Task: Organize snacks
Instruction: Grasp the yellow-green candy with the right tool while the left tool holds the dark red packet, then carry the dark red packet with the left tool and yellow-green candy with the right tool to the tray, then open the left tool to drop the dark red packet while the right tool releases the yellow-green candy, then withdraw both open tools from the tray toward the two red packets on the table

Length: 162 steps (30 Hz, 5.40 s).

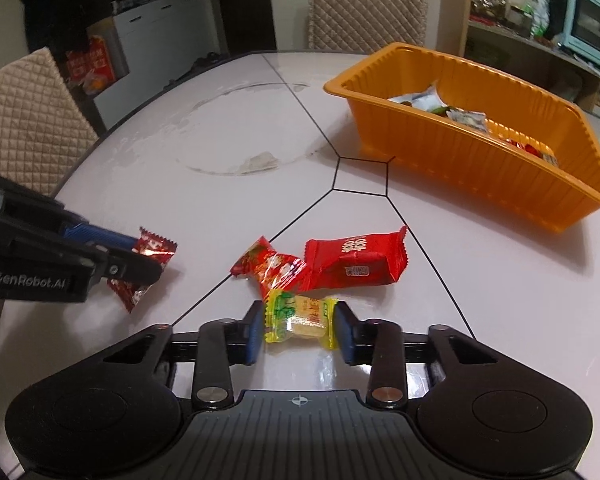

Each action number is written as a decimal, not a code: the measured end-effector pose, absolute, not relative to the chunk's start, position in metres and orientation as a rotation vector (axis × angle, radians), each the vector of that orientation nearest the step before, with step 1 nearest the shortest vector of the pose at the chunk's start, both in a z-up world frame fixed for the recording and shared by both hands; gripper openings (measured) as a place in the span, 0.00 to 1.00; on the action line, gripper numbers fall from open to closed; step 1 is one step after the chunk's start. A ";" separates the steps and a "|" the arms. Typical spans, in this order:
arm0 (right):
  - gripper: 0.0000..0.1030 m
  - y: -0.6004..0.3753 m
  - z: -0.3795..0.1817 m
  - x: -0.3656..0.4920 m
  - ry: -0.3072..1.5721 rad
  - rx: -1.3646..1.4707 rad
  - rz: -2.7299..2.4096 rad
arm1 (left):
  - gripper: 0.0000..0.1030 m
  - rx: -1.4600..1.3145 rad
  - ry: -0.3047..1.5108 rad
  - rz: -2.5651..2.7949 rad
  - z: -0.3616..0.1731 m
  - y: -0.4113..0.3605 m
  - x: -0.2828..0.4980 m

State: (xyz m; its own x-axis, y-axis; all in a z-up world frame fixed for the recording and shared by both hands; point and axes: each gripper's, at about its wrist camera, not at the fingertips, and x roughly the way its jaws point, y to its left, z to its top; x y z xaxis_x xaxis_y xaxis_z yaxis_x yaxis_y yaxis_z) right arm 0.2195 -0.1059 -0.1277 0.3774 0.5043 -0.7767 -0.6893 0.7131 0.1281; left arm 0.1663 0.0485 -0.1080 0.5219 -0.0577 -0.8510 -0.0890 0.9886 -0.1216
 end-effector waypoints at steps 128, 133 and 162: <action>0.60 -0.237 -0.042 0.468 0.720 0.260 0.494 | 0.49 -0.137 0.830 -0.128 -0.023 0.016 0.432; 0.66 -0.242 -0.035 0.442 0.719 0.257 0.494 | 0.53 -0.123 0.813 -0.130 -0.012 0.017 0.407; 0.79 -0.252 -0.022 0.271 0.814 0.253 0.484 | 0.59 -0.176 0.831 -0.055 -0.003 0.023 0.220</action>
State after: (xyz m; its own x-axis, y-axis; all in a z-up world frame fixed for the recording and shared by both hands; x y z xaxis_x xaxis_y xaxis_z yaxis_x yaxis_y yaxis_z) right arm 0.2715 -0.2519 -0.0222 0.5867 0.5050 -0.6330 -0.3148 0.8625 0.3963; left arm 0.2195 0.0233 -0.0028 0.6739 -0.1172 -0.7295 -0.0201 0.9841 -0.1766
